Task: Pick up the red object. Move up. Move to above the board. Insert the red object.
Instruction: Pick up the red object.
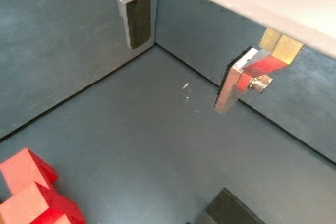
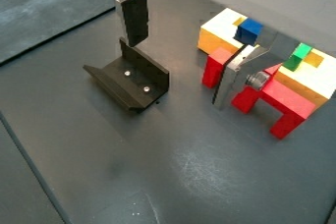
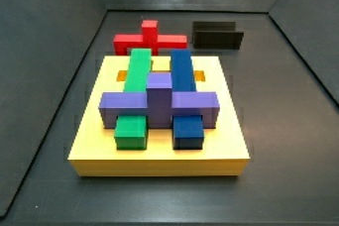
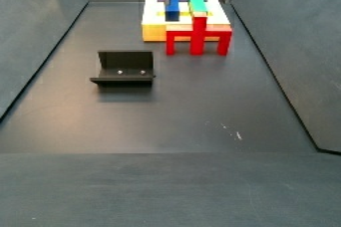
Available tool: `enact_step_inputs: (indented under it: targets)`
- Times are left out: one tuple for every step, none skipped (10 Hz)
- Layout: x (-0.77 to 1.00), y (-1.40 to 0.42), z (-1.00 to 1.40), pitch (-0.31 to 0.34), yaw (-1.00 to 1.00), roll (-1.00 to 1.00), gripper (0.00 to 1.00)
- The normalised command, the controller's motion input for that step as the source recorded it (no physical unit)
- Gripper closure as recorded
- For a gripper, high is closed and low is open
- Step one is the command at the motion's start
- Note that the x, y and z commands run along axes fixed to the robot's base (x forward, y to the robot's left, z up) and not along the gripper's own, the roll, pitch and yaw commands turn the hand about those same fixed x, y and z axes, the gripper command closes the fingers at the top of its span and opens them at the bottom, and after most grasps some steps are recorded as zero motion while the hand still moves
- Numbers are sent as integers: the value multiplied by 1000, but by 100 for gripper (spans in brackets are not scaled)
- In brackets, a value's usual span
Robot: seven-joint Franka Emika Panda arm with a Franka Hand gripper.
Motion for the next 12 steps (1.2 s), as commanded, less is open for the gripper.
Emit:
enact_step_inputs:
  targets:
    - [-83,-860,-449,-204,0,-141,0]
    - [-83,-1000,-597,-177,0,-9,0]
    - [-89,-1000,-531,-147,0,57,0]
    - [-166,-1000,-531,-163,0,74,0]
    - [-160,-1000,-546,-149,0,80,0]
    - [-223,-1000,-429,-156,0,167,0]
    - [-54,-911,-257,-104,-9,213,0]
    - [0,-720,-183,-46,-40,184,0]
    - [26,-663,-66,0,-94,236,0]
    - [6,-543,-11,6,-160,337,0]
    - [0,-203,-154,57,-206,320,0]
    - [-57,-17,-234,27,-94,314,0]
